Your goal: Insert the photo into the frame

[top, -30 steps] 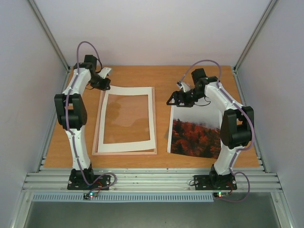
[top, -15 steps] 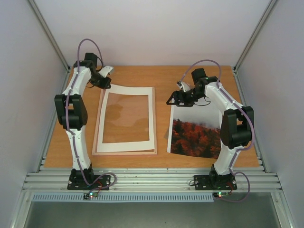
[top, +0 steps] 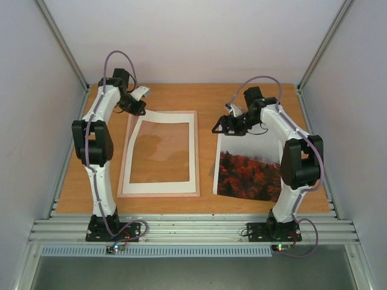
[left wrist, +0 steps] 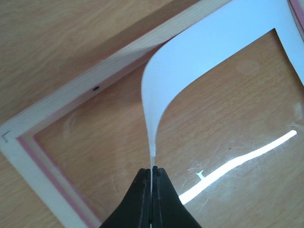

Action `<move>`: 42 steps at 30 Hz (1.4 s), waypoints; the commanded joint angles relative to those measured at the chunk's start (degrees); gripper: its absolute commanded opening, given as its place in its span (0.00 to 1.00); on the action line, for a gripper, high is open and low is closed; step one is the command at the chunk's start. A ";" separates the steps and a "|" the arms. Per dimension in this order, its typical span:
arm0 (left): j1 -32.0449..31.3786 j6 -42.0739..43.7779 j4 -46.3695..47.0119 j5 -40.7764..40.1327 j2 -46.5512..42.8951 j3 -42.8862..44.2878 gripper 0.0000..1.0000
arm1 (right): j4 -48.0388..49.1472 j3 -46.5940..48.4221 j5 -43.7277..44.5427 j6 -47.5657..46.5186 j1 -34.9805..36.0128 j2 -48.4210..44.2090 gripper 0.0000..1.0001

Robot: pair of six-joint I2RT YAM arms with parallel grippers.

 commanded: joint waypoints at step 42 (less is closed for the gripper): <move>-5.20 -4.56 12.87 -6.00 -16.15 -15.69 0.98 | -6.69 0.65 4.15 -6.75 -3.01 -1.42 0.86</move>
